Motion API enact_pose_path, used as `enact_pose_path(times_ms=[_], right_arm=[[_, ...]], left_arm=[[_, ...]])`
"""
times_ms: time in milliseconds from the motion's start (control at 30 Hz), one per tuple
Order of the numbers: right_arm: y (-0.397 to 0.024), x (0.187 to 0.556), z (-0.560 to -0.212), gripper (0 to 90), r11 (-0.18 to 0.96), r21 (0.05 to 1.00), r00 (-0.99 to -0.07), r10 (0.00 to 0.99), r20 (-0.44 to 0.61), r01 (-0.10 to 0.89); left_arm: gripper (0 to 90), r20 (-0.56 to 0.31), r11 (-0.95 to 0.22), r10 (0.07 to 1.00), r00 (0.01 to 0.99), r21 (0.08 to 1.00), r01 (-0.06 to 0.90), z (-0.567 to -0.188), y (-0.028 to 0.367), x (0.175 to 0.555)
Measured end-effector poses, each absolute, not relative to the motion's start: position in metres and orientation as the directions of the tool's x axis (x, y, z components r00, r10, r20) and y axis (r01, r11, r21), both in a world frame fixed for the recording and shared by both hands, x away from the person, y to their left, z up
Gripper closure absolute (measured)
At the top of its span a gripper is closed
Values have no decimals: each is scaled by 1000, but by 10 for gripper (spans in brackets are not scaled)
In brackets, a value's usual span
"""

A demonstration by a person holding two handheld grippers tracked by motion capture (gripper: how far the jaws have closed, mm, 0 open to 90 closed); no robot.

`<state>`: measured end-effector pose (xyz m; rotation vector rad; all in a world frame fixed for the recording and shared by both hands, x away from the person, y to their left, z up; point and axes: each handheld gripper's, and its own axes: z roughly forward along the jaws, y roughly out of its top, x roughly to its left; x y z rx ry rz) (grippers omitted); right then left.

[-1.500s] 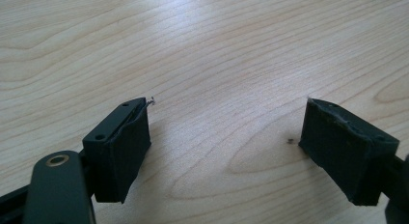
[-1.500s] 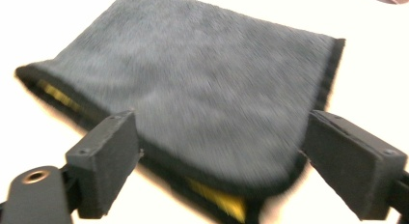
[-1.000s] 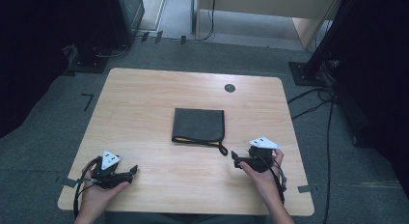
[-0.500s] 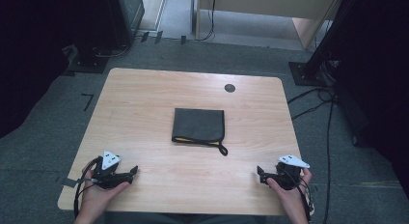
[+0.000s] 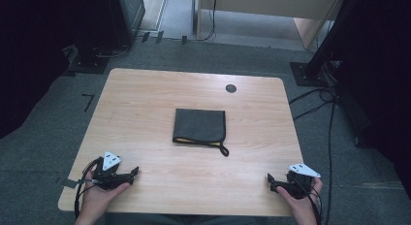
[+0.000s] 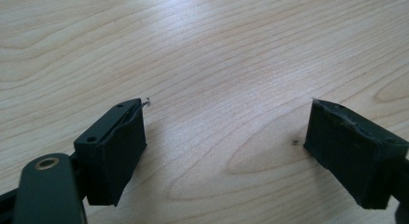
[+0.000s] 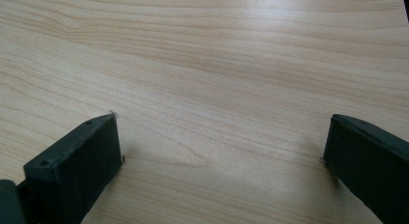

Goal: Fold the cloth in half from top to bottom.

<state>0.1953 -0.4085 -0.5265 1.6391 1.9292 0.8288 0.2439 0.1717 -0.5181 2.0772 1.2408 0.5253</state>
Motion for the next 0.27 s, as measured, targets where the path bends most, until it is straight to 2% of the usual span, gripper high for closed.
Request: enact_pose_path(times_ms=[267], right_arm=[[-409,195,-527,0,102,709,-173,984,29,698]], left_arm=[[131,9,-339,882,470,707,621,-518,171,245]])
